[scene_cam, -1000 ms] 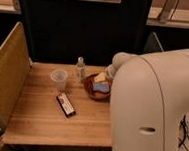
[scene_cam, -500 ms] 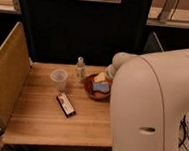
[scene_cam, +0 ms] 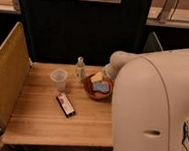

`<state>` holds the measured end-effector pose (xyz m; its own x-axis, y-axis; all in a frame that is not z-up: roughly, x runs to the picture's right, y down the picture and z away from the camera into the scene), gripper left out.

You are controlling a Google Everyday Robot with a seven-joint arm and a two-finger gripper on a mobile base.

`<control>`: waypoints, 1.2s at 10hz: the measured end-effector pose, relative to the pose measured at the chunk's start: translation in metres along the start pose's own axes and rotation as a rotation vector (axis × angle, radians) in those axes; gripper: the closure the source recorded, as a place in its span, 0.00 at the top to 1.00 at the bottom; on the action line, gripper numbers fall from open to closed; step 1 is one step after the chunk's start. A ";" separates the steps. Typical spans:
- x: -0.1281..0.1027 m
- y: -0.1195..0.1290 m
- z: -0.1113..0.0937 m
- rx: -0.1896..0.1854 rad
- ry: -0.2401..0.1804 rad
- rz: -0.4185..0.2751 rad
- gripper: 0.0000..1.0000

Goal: Place the eraser in the ceramic cup

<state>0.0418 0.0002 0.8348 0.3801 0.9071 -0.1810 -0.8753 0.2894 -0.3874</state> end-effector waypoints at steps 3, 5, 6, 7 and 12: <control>0.009 0.060 0.008 -0.057 0.037 -0.139 0.80; 0.020 0.086 0.015 -0.060 0.073 -0.237 0.80; 0.024 0.095 0.020 -0.048 0.092 -0.286 0.80; 0.029 0.109 0.027 -0.025 0.123 -0.363 0.80; 0.038 0.127 0.038 0.024 0.176 -0.501 0.80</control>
<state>-0.0668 0.0828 0.8130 0.7959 0.5915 -0.1291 -0.5796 0.6827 -0.4449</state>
